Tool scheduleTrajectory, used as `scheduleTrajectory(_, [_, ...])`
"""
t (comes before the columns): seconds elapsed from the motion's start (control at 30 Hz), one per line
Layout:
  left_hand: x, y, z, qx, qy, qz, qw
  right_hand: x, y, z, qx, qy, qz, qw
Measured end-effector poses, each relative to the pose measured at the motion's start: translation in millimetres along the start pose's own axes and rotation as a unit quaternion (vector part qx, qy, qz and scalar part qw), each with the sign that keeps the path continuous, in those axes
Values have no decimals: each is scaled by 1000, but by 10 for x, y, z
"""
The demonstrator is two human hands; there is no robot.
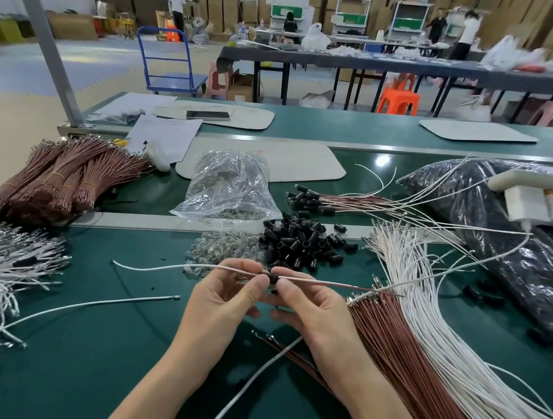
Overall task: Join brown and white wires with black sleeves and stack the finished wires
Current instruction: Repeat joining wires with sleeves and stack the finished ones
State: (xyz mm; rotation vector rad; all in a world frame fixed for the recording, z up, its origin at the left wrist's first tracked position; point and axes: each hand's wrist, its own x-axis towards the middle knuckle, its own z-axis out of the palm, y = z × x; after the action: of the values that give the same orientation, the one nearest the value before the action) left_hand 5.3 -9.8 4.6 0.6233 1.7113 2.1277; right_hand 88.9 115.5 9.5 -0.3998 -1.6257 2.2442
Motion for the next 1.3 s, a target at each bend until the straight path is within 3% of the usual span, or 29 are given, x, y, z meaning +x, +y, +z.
scheduleTrajectory(0.7, [15,29,-2,8,61,-8,998,38,-100,-104,52,117,-22,992])
scheduleTrajectory(1.3, [73,61,-101,-116,104,-70,985,-24,-354,-503,163,220,-61,960])
